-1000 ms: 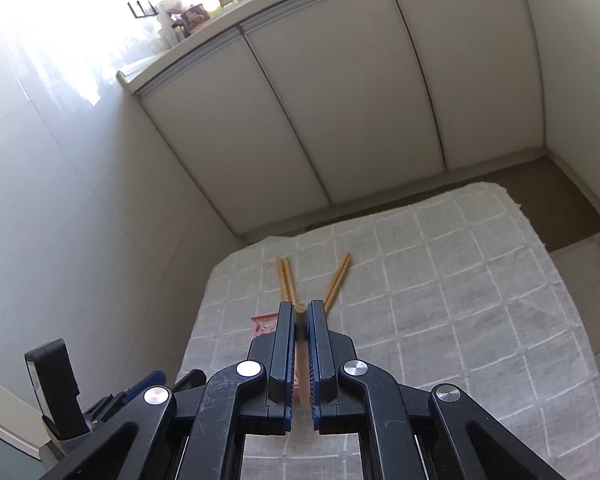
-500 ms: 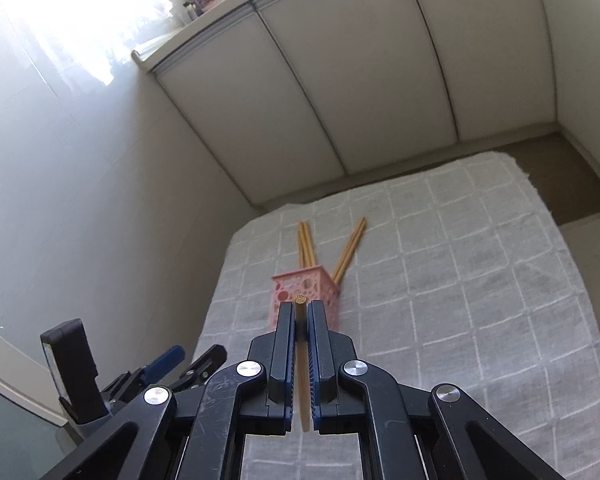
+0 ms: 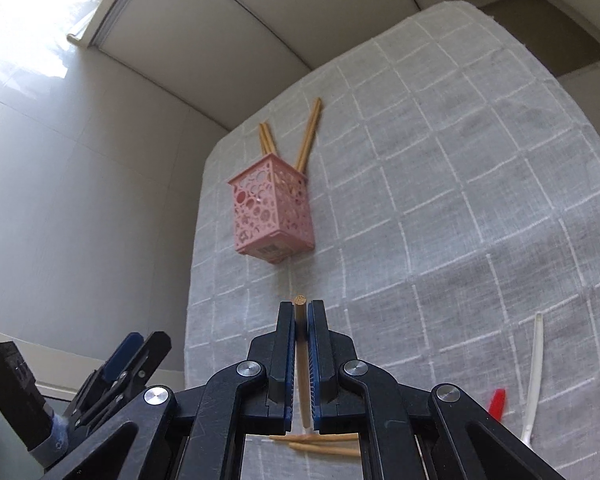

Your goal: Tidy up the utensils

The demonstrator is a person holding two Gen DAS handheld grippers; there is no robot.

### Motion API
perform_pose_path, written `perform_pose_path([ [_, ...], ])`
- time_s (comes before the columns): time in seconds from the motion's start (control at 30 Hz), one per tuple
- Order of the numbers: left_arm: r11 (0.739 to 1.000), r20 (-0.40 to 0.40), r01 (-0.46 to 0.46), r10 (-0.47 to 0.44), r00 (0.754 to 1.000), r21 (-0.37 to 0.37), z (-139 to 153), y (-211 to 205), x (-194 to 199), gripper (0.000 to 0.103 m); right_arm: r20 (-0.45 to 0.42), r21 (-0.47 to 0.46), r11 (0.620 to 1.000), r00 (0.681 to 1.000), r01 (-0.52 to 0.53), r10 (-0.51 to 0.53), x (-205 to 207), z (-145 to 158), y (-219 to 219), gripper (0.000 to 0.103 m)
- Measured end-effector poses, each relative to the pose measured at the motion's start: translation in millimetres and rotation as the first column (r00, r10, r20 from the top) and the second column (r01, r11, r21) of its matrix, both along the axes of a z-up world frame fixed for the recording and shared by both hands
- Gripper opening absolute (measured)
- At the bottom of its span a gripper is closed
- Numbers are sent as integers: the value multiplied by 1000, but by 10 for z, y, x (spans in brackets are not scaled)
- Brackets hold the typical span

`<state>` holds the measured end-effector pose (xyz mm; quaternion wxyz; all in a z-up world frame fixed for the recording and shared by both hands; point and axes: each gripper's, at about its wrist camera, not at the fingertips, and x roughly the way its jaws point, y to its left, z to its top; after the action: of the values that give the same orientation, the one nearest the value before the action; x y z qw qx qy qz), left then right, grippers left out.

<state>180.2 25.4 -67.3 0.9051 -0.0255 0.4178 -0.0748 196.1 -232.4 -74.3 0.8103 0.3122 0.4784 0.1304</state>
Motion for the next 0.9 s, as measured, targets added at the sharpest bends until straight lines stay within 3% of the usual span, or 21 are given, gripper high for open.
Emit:
perform_pose_path([
  [0.27,1000,-35,9,-8,999,26,-104,-85,79,74,-60,47,998,998,32,-29,-30,-186,-179,5],
  [0.5,1000,-135,20,-22,991,-14,-103,-250,1011,75,-60,43,999,998,4,-2,115,-151,-227,5],
  [0.7,997,-215,49,-34,976,65,-349,-491,1588,75,-134,117,993,990,-18,33,251,-394,-324,5],
  [0.9,992,-271,46,-13,962,118,-564,-643,1988,75,-188,105,994,982,-5,25,307,-600,-448,7],
])
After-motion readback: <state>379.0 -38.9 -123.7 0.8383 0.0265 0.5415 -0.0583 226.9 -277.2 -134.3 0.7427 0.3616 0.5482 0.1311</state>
